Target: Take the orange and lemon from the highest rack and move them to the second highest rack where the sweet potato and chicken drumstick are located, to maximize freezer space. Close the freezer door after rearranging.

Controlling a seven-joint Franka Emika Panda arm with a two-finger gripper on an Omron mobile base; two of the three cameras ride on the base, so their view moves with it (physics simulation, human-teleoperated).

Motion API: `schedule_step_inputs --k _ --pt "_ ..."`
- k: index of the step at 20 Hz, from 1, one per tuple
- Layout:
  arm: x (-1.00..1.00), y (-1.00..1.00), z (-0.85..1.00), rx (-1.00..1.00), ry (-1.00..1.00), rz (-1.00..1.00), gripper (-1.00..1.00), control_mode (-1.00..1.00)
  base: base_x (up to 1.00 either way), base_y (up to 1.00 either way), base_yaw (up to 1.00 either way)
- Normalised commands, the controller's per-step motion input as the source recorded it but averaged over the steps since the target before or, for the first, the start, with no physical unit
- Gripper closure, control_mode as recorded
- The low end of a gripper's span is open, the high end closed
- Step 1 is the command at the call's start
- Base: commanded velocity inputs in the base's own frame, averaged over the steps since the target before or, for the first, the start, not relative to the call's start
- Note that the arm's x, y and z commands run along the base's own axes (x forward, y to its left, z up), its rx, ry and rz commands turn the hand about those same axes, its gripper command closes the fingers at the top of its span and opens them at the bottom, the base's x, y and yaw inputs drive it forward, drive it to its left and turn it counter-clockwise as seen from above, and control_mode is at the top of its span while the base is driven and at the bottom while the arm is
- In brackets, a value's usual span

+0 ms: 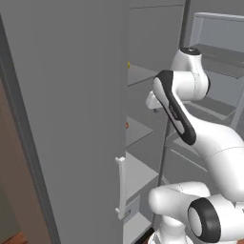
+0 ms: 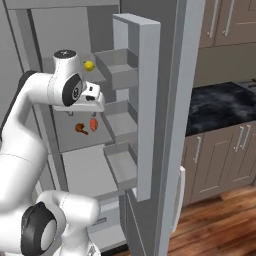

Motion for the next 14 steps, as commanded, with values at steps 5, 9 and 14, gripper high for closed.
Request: schedule_step_inputs --k 5,9,14 --pt "0.00 0.00 0.00 0.00 0.00 0.00 -1.00 1.00 0.51 -0.32 0.07" --pt "0.00 0.00 0.00 0.00 0.00 0.00 -1.00 1.00 0.27 -0.40 0.28" --pt "0.00 0.00 0.00 0.00 0.00 0.00 -1.00 1.00 0.31 -0.33 0.35"
